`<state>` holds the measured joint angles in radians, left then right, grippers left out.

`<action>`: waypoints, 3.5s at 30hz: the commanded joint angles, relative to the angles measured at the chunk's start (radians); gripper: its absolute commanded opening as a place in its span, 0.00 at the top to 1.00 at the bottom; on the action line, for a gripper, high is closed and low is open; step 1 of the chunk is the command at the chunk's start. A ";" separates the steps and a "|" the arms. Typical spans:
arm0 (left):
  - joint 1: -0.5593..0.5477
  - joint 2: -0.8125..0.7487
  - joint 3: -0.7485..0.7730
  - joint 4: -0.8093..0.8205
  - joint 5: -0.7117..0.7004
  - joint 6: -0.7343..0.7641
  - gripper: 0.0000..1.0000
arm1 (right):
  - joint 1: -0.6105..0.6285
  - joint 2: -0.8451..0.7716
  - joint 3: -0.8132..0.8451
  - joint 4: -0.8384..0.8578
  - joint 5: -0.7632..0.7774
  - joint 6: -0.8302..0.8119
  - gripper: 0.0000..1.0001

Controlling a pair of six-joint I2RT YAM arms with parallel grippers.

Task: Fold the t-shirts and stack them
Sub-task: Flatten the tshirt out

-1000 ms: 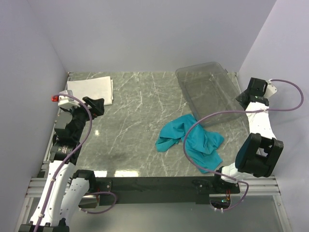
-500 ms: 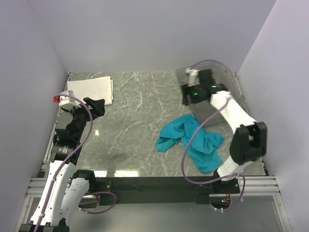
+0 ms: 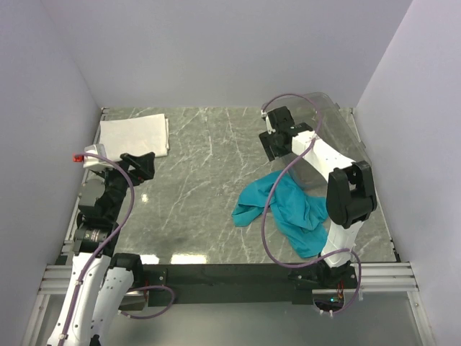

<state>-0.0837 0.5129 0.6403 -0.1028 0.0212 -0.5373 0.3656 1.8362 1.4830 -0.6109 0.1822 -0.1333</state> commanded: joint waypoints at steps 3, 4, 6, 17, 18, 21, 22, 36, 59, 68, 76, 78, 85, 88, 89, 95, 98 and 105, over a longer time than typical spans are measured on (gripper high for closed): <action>-0.002 0.001 -0.014 0.008 0.005 -0.021 0.01 | -0.024 0.006 -0.052 0.013 0.010 -0.029 0.31; -0.002 0.004 -0.008 0.003 0.005 -0.020 0.00 | -0.034 0.027 -0.056 0.013 0.014 -0.020 0.34; -0.002 0.012 -0.001 -0.005 0.006 -0.012 0.00 | -0.050 0.041 -0.058 0.022 0.028 -0.015 0.40; -0.002 0.021 -0.010 0.017 0.020 -0.018 0.01 | -0.139 0.070 -0.021 0.045 0.065 0.017 0.98; -0.002 0.022 -0.008 0.018 0.020 -0.016 0.00 | -0.151 0.072 -0.007 0.046 0.068 0.020 0.99; -0.001 0.029 -0.004 0.022 0.025 -0.016 0.01 | -0.169 0.089 0.031 0.042 0.086 0.066 1.00; -0.002 0.030 -0.002 0.023 0.028 -0.016 0.01 | -0.178 0.090 0.037 0.045 0.091 0.073 1.00; -0.002 0.045 -0.010 0.035 0.081 -0.013 0.01 | -0.255 0.164 0.138 0.030 0.096 0.106 0.74; -0.646 0.754 0.073 0.164 0.366 0.342 0.07 | -0.229 -0.569 -0.386 -0.609 -0.868 -1.077 0.30; -0.758 1.062 0.269 0.157 0.109 0.341 0.22 | -0.172 -0.805 -0.595 -0.535 -0.633 -0.991 0.31; -0.771 1.176 0.337 0.137 0.091 0.316 0.59 | -0.103 -0.819 -0.694 -0.376 -0.498 -0.876 0.35; -0.771 1.173 0.331 0.147 0.146 0.307 0.88 | -0.091 -0.812 -0.702 -0.336 -0.454 -0.826 0.42; -0.749 1.003 0.219 0.181 0.087 0.203 0.99 | -0.083 -0.813 -0.579 -0.334 -0.545 -0.718 0.99; -0.691 0.834 0.165 0.111 0.028 0.148 0.99 | -0.083 -0.789 -0.381 -0.392 -0.706 -0.629 1.00; -0.676 0.784 0.132 0.097 0.023 0.140 0.99 | -0.082 -0.782 -0.331 -0.386 -0.731 -0.602 1.00; -0.561 0.463 0.085 -0.050 0.006 0.115 0.99 | -0.091 -0.672 -0.046 -0.152 -0.741 -0.318 1.00; -0.524 0.389 0.084 -0.080 -0.015 0.096 0.99 | -0.093 -0.615 0.005 -0.054 -0.713 -0.169 1.00; -0.478 0.248 0.114 -0.228 -0.243 0.004 0.99 | -0.198 -0.499 0.183 0.057 -0.561 0.024 1.00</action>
<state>-0.5831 0.8295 0.7395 -0.2539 -0.0742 -0.4683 0.2337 1.3193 1.5593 -0.6720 -0.4576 -0.2466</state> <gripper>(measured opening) 0.022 0.019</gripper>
